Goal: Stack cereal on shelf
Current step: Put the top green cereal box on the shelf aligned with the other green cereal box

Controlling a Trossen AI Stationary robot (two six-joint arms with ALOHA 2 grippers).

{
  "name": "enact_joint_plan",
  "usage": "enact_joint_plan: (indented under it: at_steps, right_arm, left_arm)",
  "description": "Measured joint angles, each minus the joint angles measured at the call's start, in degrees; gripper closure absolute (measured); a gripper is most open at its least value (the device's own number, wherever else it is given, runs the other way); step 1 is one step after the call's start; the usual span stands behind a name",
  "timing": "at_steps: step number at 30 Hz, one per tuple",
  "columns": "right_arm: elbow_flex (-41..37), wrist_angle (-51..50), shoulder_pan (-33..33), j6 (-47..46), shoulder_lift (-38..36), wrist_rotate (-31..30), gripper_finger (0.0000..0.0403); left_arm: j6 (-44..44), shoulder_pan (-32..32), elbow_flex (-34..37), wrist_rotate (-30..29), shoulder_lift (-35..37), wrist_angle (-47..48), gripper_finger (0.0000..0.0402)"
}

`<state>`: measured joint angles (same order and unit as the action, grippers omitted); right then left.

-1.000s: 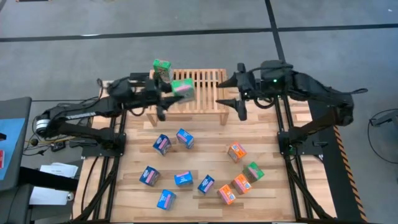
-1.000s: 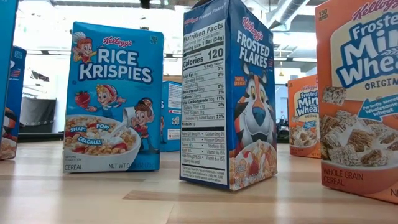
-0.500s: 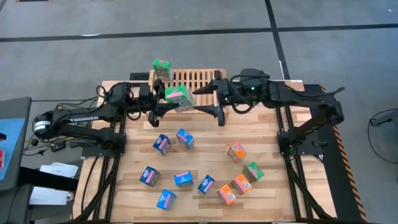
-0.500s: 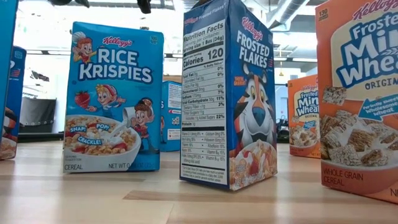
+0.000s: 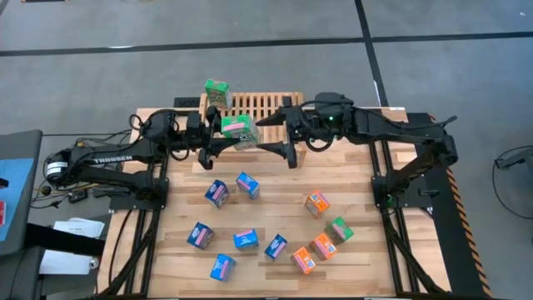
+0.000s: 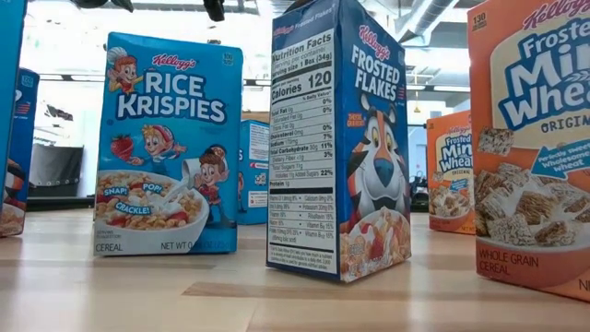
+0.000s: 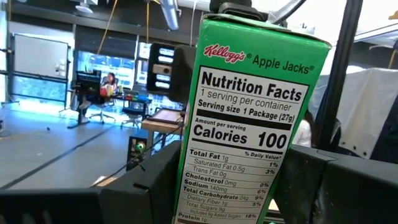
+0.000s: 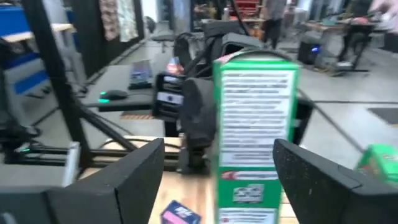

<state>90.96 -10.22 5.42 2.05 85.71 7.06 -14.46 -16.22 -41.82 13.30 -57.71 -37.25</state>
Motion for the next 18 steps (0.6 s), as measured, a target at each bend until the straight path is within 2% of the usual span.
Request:
enact_joint_plan:
  at_steps: [3,6,18]
  right_arm:
    - [0.02,0.13,-0.23,2.50,-0.13,-3.09,0.0054]
    - [0.02,0.15,-0.19,2.94,-0.06,-3.31,0.0044]
    - [0.13,2.07,0.88,2.02,4.21,-2.42,0.0042]
  left_arm:
    - [-0.32,0.04,0.00,1.05,0.00,0.00,0.0209]
    - [-0.31,0.03,0.00,0.76,0.00,0.00,0.0209]
    - [0.17,0.06,-0.04,0.31,-0.02,-1.32,0.0209]
